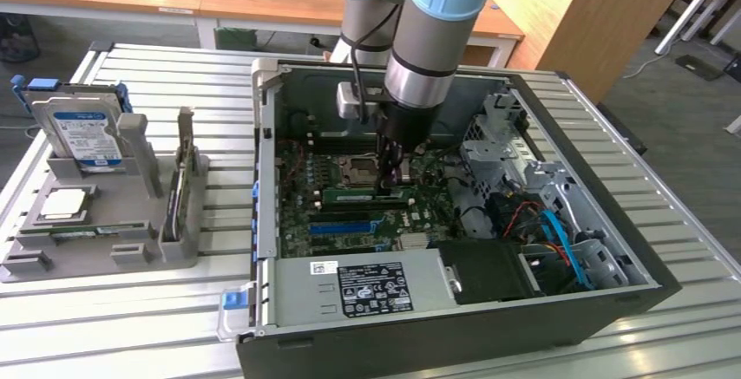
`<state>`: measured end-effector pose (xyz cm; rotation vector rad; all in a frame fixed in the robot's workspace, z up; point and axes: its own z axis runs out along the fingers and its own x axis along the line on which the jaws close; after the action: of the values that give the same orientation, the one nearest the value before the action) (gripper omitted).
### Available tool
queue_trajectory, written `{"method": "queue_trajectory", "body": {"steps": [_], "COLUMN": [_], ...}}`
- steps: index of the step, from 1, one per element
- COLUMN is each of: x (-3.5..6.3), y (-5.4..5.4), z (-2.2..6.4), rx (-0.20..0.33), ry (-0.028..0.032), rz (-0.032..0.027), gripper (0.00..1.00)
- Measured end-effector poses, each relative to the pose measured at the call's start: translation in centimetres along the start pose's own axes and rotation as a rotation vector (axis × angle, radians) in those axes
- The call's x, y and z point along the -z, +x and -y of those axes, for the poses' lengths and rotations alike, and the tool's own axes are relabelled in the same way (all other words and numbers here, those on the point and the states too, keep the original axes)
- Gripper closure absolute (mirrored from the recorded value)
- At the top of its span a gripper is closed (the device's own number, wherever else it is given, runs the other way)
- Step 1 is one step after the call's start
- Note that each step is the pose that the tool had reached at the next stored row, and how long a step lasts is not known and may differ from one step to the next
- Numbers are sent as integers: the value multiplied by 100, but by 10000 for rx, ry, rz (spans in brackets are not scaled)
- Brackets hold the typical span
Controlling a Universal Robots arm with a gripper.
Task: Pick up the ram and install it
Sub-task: 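Insert the ram into the slot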
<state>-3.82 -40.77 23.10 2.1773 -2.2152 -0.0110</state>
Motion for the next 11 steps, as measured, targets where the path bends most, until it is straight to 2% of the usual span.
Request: {"method": "queue_trajectory", "body": {"steps": [11], "x": [-6], "y": [0], "z": [1], "rx": [-1], "ry": [0], "rz": [0], "gripper": [88]}}
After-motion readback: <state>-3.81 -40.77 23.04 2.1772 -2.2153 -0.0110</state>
